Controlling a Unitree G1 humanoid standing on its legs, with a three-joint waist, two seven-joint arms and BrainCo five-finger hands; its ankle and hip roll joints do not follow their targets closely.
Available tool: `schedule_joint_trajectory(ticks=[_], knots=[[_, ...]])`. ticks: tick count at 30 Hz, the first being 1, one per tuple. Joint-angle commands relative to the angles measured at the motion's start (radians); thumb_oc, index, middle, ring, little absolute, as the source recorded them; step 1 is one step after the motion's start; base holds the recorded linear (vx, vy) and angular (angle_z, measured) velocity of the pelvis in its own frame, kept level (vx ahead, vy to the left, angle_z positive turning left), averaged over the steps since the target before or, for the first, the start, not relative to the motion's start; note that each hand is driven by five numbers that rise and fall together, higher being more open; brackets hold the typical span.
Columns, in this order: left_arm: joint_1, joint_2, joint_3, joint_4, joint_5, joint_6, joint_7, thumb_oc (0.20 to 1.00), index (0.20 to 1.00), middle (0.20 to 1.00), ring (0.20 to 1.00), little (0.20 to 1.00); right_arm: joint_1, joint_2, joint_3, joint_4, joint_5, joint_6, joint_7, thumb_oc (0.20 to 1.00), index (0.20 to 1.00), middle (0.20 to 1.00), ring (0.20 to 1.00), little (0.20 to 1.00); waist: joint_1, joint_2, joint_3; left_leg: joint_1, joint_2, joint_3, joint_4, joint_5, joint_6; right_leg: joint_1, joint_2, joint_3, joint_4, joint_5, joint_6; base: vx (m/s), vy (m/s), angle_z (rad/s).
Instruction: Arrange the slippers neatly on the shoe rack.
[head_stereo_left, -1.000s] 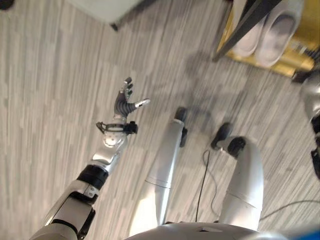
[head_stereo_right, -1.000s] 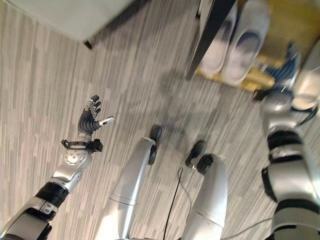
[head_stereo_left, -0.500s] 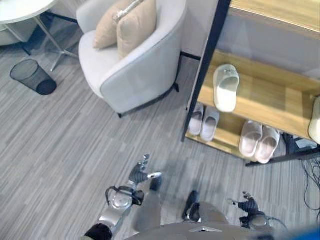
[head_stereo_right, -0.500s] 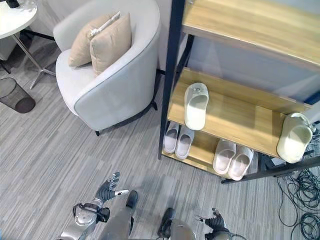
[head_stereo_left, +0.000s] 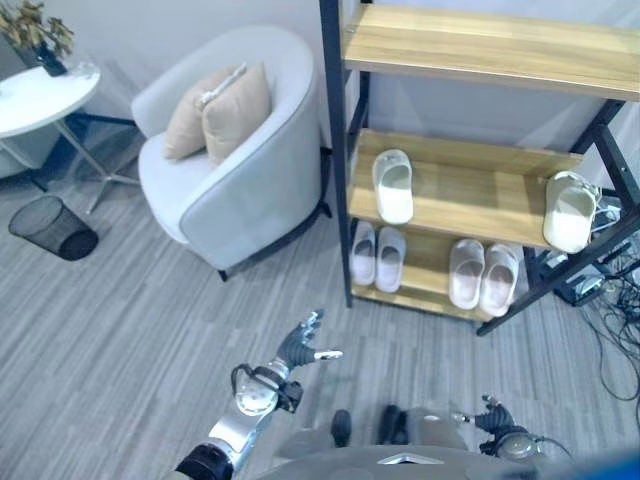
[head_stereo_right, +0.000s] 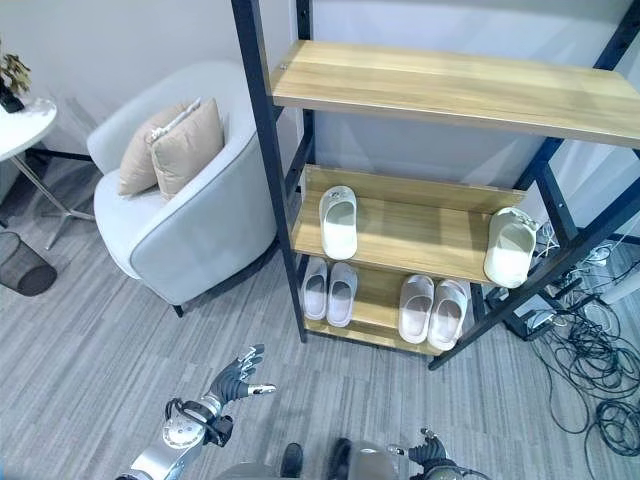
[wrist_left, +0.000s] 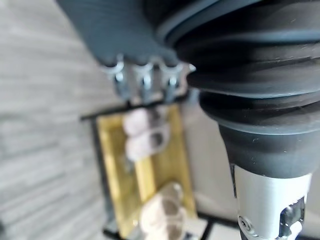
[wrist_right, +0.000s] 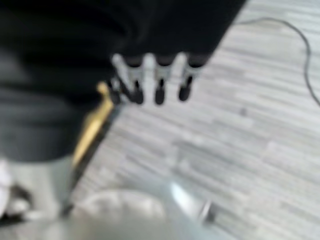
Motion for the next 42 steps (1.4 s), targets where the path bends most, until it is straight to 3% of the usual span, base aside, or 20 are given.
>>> schedule_joint_trajectory(ticks=[1, 2, 5, 13, 19, 20, 22, 24, 28, 31, 35, 42], knots=[[-0.029, 0.014, 0.026, -0.079, -0.028, -0.046, 0.001, 1.000, 1.000, 1.000, 1.000, 1.000, -0.007, -0.027, 0.024, -0.020, -0.056, 0.017, -0.014, 1.000, 1.000, 1.000, 1.000, 1.000, 0.001, -0.042, 0.014, -0.001, 0.043, -0.053, 0.002, -0.110, -0.050, 0.169, 0.019, 0.028, -0.266, 0.113, 0.007, 0.08, -0.339, 0.18], [-0.035, 0.017, 0.019, -0.104, -0.037, -0.043, -0.003, 1.000, 1.000, 1.000, 1.000, 1.000, -0.005, -0.023, 0.020, -0.019, -0.052, 0.018, -0.015, 1.000, 1.000, 1.000, 1.000, 1.000, 0.003, -0.060, 0.002, -0.001, 0.048, -0.058, 0.005, -0.119, -0.064, 0.198, 0.033, 0.027, -0.320, 0.094, 0.021, 0.10, -0.333, 0.19], [-0.047, 0.011, 0.014, -0.126, -0.029, -0.044, 0.005, 1.000, 1.000, 1.000, 1.000, 1.000, 0.006, 0.018, 0.058, -0.037, -0.086, 0.016, -0.021, 1.000, 1.000, 1.000, 1.000, 1.000, -0.007, -0.060, -0.013, -0.004, 0.069, -0.054, 0.001, -0.112, -0.085, 0.234, 0.057, 0.016, -0.391, 0.092, 0.021, 0.06, -0.224, 0.41], [-0.114, 0.010, -0.006, -0.271, -0.133, -0.036, 0.007, 1.000, 1.000, 1.000, 1.000, 1.000, 0.008, 0.044, 0.113, -0.059, -0.137, 0.028, -0.046, 1.000, 1.000, 1.000, 1.000, 1.000, -0.026, -0.027, -0.036, 0.032, 0.118, -0.074, -0.092, -0.056, -0.109, 0.280, 0.113, -0.001, -0.452, 0.079, -0.010, 0.03, -0.114, 0.01], [-0.132, 0.010, -0.039, -0.358, -0.198, -0.026, -0.018, 1.000, 1.000, 1.000, 1.000, 1.000, 0.013, 0.084, 0.138, -0.061, -0.144, 0.037, -0.045, 1.000, 1.000, 1.000, 1.000, 1.000, -0.044, 0.002, -0.042, 0.046, 0.115, -0.056, -0.099, -0.058, -0.109, 0.297, 0.114, 0.006, -0.473, 0.080, -0.012, 0.02, 0.007, -0.10], [-0.164, 0.008, -0.068, -0.358, -0.184, -0.018, -0.021, 1.000, 1.000, 1.000, 1.000, 1.000, 0.011, 0.094, 0.150, -0.057, -0.147, 0.040, -0.043, 1.000, 1.000, 1.000, 1.000, 1.000, -0.055, 0.019, -0.042, 0.041, 0.108, -0.048, -0.099, -0.057, -0.108, 0.295, 0.111, 0.010, -0.483, 0.084, -0.009, -0.02, 0.068, -0.24], [-0.221, -0.002, -0.115, -0.307, -0.101, -0.024, -0.007, 1.000, 1.000, 1.000, 1.000, 1.000, -0.020, 0.074, 0.148, -0.060, -0.145, 0.022, -0.059, 1.000, 1.000, 1.000, 1.000, 1.000, -0.065, 0.031, -0.052, 0.035, 0.101, -0.041, -0.099, -0.059, -0.109, 0.300, 0.108, 0.008, -0.500, 0.088, -0.007, 0.00, 0.061, -0.21], [-0.344, -0.048, -0.152, -0.239, 0.017, -0.036, 0.068, 1.000, 1.000, 1.000, 1.000, 1.000, 0.003, 0.101, 0.186, -0.094, -0.128, 0.004, -0.059, 1.000, 1.000, 1.000, 1.000, 1.000, -0.098, 0.035, -0.058, 0.016, 0.096, -0.023, -0.099, -0.056, -0.111, 0.287, 0.103, 0.015, -0.506, 0.092, -0.003, 0.01, 0.017, 0.00], [-0.452, -0.075, -0.162, -0.147, 0.109, -0.039, 0.137, 1.000, 1.000, 1.000, 1.000, 1.000, 0.025, 0.087, 0.190, -0.099, -0.129, 0.002, -0.060, 1.000, 1.000, 1.000, 1.000, 1.000, -0.130, 0.038, -0.061, -0.005, 0.090, -0.009, -0.099, -0.055, -0.109, 0.251, 0.099, 0.032, -0.496, 0.100, 0.001, 0.00, 0.024, -0.15], [-0.580, -0.084, -0.157, -0.021, 0.259, -0.024, 0.233, 1.000, 1.000, 1.000, 1.000, 1.000, 0.018, 0.066, 0.174, -0.098, -0.101, -0.005, -0.072, 1.000, 1.000, 1.000, 1.000, 1.000, -0.150, 0.044, -0.070, -0.028, 0.079, 0.013, -0.099, -0.054, -0.105, 0.212, 0.088, 0.054, -0.494, 0.116, 0.007, 0.04, 0.047, -0.29], [-0.707, -0.070, -0.149, 0.071, 0.369, -0.002, 0.302, 1.000, 1.000, 1.000, 1.000, 1.000, -0.021, 0.054, 0.157, -0.088, -0.072, -0.014, -0.087, 1.000, 1.000, 1.000, 1.000, 1.000, -0.153, 0.052, -0.080, -0.092, 0.068, 0.031, -0.099, -0.040, -0.106, 0.149, 0.079, 0.072, -0.510, 0.139, 0.013, 0.00, 0.043, -0.14], [-0.983, -0.036, -0.092, 0.289, 0.385, 0.057, 0.461, 1.000, 1.000, 1.000, 1.000, 1.000, -0.109, 0.018, 0.153, -0.092, -0.045, -0.019, -0.124, 1.000, 1.000, 1.000, 1.000, 1.000, -0.147, 0.071, -0.056, -0.208, 0.053, 0.038, -0.099, -0.004, -0.111, 0.040, 0.076, 0.089, -0.514, 0.169, 0.015, -0.01, 0.033, -0.10]])
